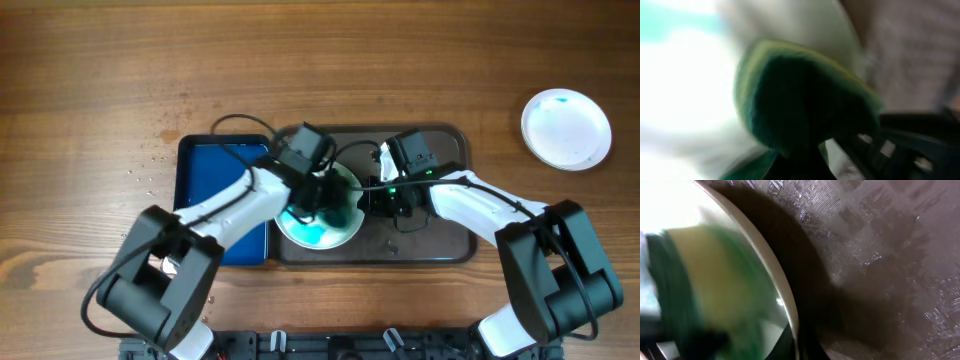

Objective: Clean dirty plates on tray and stack at the side
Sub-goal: 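Scrub the plate with the sponge while the right gripper holds the rim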

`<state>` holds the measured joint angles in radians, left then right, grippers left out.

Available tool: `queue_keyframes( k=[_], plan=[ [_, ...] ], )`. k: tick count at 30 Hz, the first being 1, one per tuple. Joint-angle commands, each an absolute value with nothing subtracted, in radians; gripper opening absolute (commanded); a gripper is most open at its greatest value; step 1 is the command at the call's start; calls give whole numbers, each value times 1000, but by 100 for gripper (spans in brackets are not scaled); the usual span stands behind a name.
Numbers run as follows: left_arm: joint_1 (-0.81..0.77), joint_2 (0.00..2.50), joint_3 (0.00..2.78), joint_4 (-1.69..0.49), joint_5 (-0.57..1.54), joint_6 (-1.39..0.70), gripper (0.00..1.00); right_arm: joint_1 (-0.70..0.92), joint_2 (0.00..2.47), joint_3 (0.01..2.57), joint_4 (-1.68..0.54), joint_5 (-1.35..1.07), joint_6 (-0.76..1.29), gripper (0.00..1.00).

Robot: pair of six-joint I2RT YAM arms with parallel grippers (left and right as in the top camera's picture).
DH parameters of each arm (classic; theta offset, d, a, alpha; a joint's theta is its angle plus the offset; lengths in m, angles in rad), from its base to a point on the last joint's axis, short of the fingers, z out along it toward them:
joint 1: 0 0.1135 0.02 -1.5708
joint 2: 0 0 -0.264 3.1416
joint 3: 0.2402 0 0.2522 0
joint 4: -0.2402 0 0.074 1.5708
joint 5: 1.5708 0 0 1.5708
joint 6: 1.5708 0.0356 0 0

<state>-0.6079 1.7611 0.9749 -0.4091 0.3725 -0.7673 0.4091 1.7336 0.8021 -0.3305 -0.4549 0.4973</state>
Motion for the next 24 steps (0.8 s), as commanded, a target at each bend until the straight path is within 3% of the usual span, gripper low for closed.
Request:
queue_keyframes(
  k=[1,17,24],
  plan=[
    [-615,1813,970,-369,452,-881,4,414,1794,759,-372,-344,500,4],
    [-252,1915,970,-490,126,-841,4,414,1794,759,-408,-344,500,4],
    [-246,1915,970,-694,55,-812,4,414,1794,759,-409,-337,500,4]
  ],
)
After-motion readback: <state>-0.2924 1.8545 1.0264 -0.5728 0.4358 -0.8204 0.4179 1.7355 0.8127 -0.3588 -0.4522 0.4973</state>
